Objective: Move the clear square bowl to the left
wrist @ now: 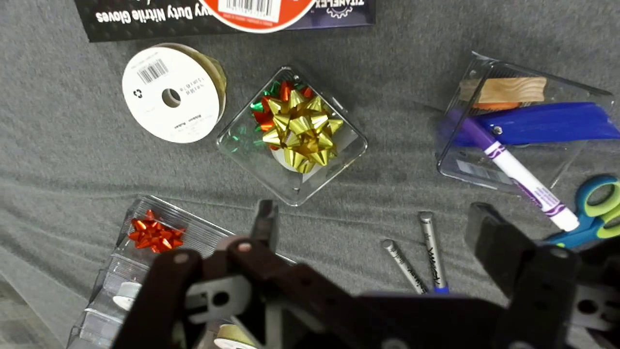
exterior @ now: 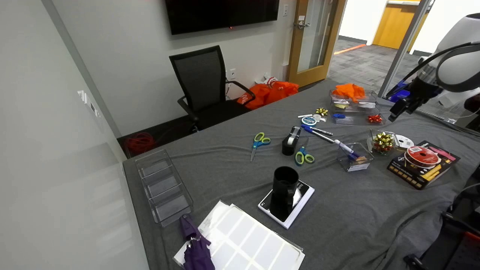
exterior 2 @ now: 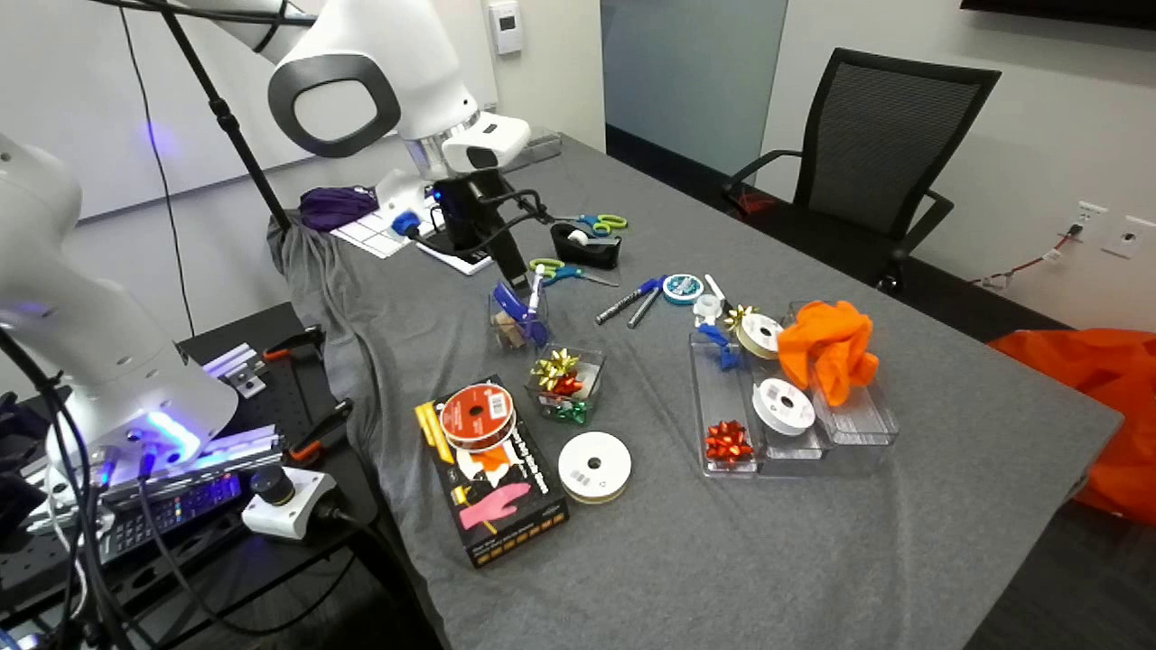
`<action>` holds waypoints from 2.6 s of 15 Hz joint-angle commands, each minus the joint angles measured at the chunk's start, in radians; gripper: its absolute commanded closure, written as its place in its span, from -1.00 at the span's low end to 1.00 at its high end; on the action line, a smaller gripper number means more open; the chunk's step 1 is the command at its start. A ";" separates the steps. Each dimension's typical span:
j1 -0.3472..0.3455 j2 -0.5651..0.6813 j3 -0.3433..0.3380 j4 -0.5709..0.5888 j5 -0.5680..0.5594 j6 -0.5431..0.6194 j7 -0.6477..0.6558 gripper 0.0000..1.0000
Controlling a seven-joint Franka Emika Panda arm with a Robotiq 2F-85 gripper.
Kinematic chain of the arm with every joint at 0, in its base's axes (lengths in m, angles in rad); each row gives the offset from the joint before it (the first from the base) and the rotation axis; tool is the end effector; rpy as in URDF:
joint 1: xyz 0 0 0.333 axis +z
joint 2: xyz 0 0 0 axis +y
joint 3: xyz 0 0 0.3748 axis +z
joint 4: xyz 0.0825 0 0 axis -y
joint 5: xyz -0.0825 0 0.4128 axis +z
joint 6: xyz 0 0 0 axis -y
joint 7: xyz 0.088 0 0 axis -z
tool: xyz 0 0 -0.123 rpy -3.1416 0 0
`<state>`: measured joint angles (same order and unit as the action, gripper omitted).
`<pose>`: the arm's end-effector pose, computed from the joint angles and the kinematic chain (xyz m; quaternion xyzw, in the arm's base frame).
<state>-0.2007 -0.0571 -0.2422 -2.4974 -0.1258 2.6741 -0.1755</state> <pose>0.4569 -0.2135 0.3496 0.9896 -0.0808 0.1020 0.0618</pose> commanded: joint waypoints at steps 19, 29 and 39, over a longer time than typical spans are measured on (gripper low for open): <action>0.056 0.561 -0.016 0.404 0.148 0.123 0.507 -1.00; 0.096 0.651 -0.058 0.440 0.148 0.147 0.518 -1.00; 0.120 0.679 -0.090 0.437 0.131 0.194 0.515 -0.03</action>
<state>-0.1005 0.5963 -0.3066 -2.0670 0.0155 2.8371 0.3415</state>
